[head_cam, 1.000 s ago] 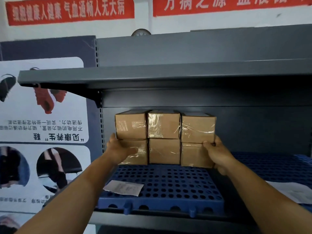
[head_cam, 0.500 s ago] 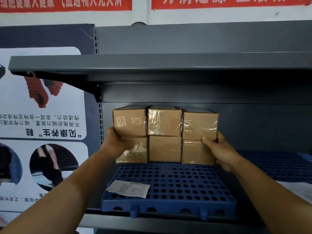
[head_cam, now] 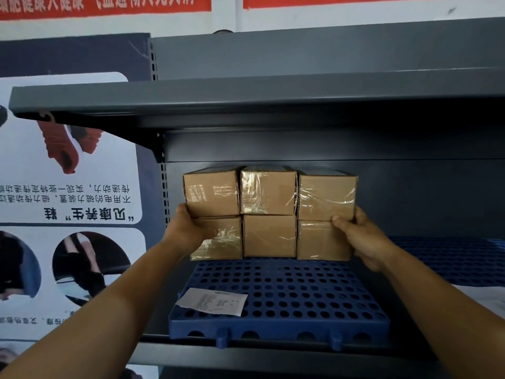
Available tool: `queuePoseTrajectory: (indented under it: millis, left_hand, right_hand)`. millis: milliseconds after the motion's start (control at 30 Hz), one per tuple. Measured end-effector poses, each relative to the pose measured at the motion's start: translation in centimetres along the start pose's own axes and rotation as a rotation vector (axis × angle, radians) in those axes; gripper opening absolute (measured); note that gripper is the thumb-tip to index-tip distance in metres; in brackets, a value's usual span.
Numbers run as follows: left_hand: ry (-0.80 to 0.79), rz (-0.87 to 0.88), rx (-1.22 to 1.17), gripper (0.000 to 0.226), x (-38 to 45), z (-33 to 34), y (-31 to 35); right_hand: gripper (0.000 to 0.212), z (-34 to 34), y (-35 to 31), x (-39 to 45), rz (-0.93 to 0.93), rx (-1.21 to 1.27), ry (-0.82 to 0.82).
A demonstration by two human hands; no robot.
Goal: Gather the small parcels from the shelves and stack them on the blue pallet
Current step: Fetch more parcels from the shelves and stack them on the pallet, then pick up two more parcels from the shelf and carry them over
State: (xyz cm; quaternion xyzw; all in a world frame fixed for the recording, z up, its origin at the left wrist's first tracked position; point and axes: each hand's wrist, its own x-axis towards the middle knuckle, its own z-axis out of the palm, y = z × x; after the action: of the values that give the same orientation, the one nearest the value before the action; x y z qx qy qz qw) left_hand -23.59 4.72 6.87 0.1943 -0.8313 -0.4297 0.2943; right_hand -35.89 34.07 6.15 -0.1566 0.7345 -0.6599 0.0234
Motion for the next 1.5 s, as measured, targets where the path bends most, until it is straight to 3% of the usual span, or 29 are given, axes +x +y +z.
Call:
queuePoseTrajectory:
  millis: [300, 433, 600, 933, 1200, 1500]
  left_hand:
    - [0.011, -0.041, -0.139, 0.088, -0.2, 0.5, -0.4]
    - [0.04, -0.066, -0.071, 0.119, -1.6, 0.2, 0.1]
    - [0.067, 0.065, 0.131, 0.107, -5.4, 0.9, 2.4]
    - [-0.48, 0.429, 0.288, 0.09, -15.4, 7.3, 7.9]
    - [-0.652, 0.617, 0.216, 0.084, -24.1, 14.0, 13.0]
    - [-0.91, 0.741, 0.13, 0.083, -39.4, 19.4, 19.6]
  right_hand:
    - [0.068, 0.7, 0.0, -1.4, -0.017, -0.016, 0.03]
    - [0.08, 1.0, -0.2, -2.6, -0.002, -0.059, 0.092]
    - [0.089, 2.2, -0.9, -5.7, -0.027, -0.268, 0.185]
    - [0.08, -0.3, -0.5, -15.4, -0.082, -0.858, 0.27]
    - [0.077, -8.8, 0.3, -25.0, 0.066, -0.921, 0.445]
    - [0.076, -19.9, 1.2, -40.9, 0.299, -0.971, 0.677]
